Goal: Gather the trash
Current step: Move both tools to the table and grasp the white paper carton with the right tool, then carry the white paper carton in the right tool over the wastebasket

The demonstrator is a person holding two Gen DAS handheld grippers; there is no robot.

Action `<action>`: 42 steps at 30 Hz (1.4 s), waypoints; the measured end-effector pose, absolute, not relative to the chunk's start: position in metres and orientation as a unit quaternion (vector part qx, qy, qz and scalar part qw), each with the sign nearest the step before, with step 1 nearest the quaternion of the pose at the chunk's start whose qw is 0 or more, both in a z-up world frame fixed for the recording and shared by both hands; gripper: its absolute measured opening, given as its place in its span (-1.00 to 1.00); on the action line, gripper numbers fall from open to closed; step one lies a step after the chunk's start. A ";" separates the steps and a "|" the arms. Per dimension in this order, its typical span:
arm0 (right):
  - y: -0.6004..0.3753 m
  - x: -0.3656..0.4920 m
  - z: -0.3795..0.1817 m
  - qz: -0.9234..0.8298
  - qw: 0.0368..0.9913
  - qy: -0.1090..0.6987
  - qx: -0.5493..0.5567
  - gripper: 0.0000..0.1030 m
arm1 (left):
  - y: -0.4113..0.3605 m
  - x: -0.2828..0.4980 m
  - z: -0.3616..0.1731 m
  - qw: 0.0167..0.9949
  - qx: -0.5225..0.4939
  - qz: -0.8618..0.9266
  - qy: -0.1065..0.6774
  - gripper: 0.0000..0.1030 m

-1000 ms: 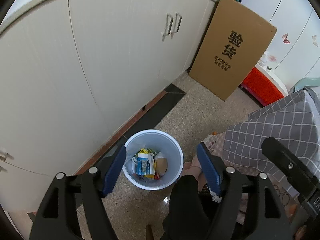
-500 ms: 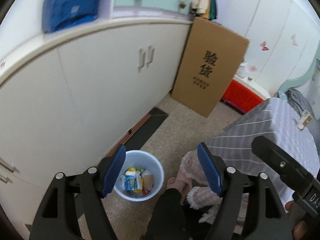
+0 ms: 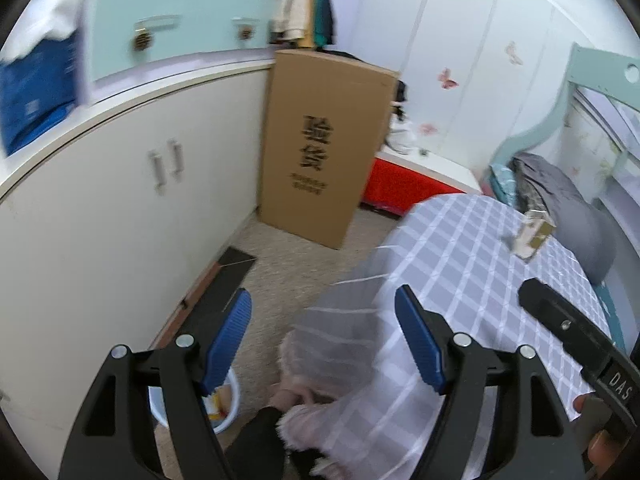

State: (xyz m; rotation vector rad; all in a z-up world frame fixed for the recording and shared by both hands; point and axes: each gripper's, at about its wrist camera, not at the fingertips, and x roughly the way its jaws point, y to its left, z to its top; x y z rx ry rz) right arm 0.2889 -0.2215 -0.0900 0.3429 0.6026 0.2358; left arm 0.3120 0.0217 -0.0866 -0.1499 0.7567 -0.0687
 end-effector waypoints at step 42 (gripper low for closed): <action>-0.098 0.370 -0.088 0.231 0.880 0.381 0.165 -0.91 | 0.133 0.325 -0.117 0.921 -0.126 0.016 0.368 0.41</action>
